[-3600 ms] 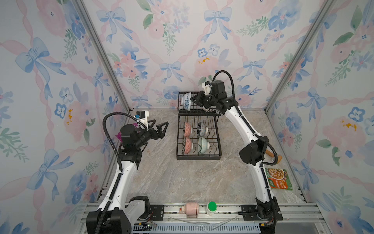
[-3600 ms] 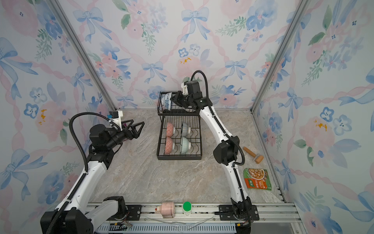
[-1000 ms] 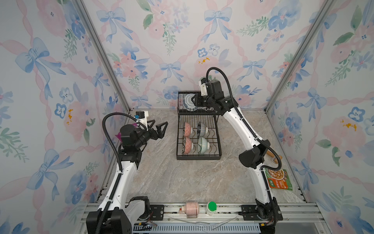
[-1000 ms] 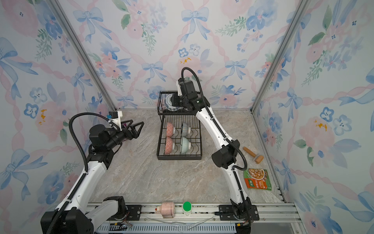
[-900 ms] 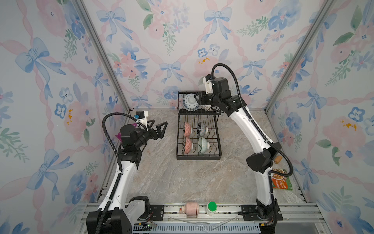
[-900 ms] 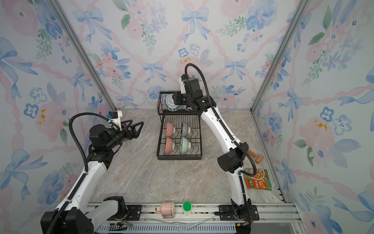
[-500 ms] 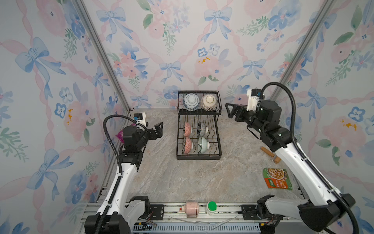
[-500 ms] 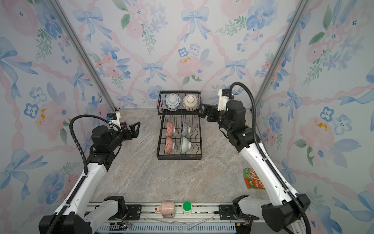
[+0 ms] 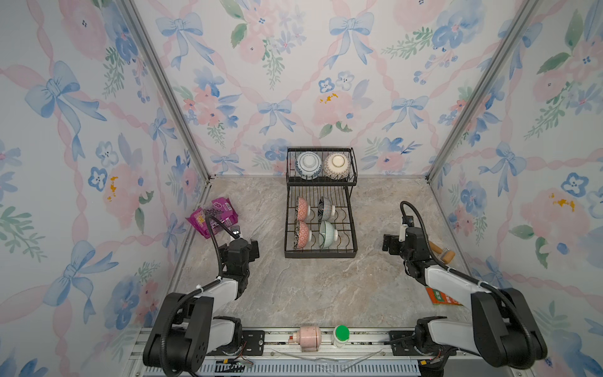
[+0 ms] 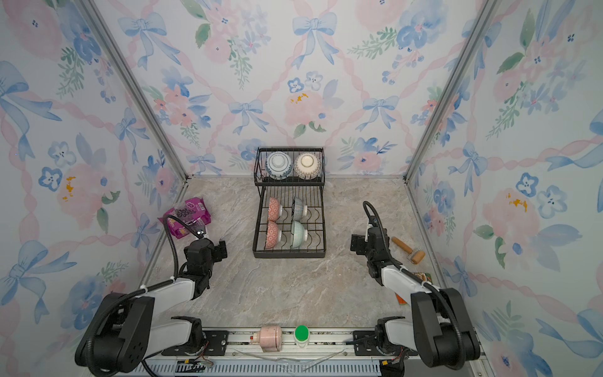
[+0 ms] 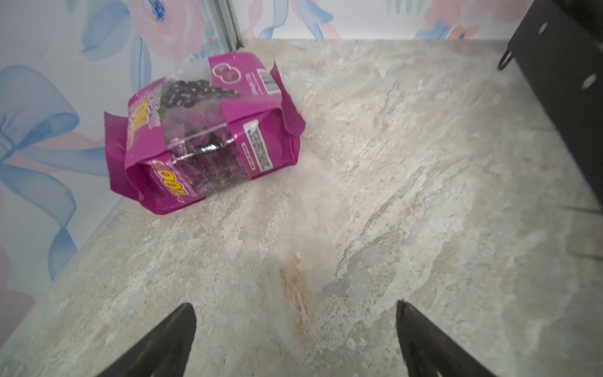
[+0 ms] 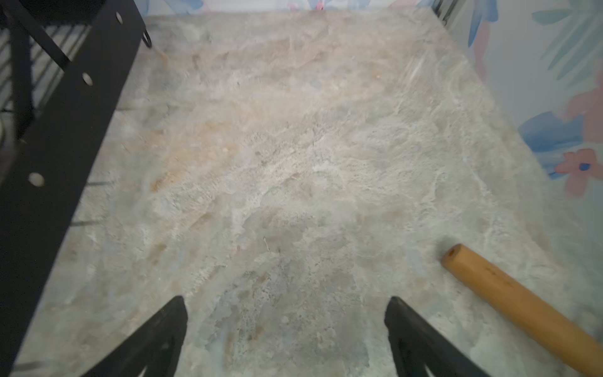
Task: Load bowls into a dish rack
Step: Reset both arms
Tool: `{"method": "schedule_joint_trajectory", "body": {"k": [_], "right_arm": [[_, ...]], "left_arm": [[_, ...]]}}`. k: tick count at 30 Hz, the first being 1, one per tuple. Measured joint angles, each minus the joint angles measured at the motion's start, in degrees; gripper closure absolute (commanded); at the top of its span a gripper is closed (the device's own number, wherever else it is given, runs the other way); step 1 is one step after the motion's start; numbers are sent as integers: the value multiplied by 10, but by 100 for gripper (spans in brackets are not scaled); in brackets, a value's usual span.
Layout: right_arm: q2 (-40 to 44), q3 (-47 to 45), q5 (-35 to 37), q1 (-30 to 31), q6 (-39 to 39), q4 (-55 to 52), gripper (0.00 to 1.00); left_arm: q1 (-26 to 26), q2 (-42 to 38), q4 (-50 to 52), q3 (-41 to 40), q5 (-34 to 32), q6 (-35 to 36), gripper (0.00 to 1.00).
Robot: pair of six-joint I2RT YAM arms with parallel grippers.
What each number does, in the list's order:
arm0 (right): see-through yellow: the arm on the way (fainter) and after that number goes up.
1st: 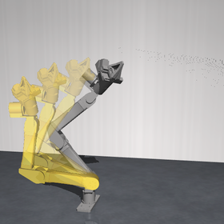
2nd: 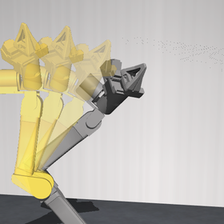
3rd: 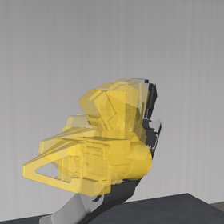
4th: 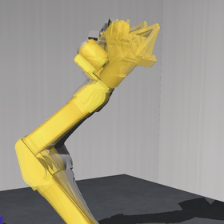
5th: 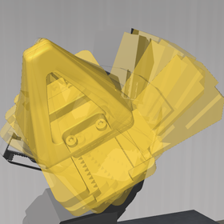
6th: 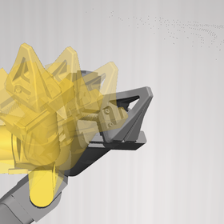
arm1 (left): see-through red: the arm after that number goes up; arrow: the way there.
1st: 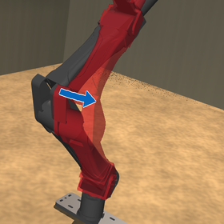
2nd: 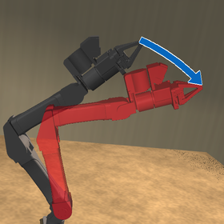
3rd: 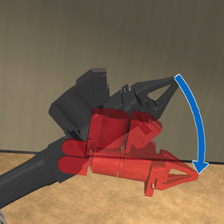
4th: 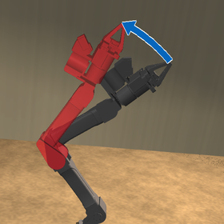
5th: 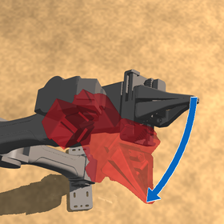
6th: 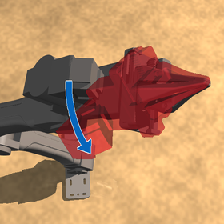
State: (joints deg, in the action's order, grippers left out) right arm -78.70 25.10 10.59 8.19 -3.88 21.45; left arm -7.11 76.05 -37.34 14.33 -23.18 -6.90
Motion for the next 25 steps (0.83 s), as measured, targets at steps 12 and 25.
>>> {"method": "schedule_joint_trajectory", "body": {"k": [12, 25], "right_arm": [[-98, -62, -18, -59, 31, 284, 4], [-98, -31, -61, -61, 44, 287, 4]], "left_arm": [[42, 126, -252, 0, 129, 41, 2], [42, 126, -256, 2, 156, 44, 2]]}}
